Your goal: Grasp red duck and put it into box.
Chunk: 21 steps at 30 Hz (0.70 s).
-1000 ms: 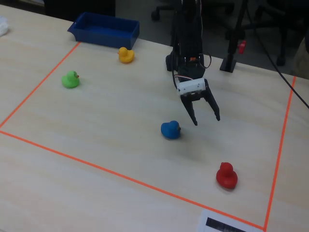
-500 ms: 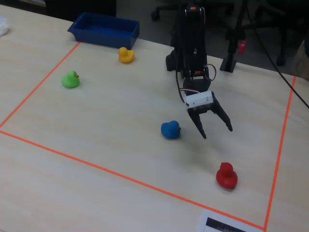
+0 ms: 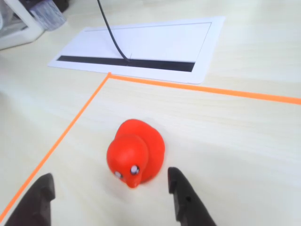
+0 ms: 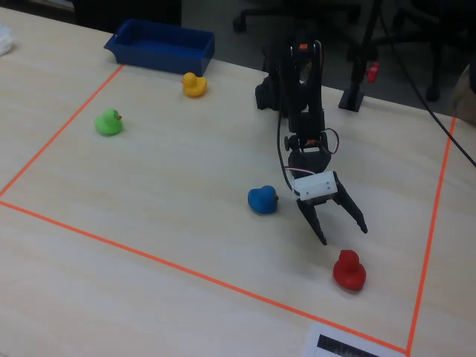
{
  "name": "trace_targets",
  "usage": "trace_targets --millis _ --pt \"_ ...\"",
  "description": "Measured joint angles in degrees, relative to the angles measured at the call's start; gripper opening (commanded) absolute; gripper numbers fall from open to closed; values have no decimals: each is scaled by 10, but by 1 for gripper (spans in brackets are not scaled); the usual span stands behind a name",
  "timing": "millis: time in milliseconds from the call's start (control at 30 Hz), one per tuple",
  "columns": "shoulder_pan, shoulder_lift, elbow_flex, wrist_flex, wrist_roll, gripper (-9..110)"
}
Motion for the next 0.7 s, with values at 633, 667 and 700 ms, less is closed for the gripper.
trace_targets --millis 633,667,700 --pt "-11 -105 -121 17 19 33" --pt "-14 -109 -127 18 19 33" --pt "-17 -113 -133 20 19 33"
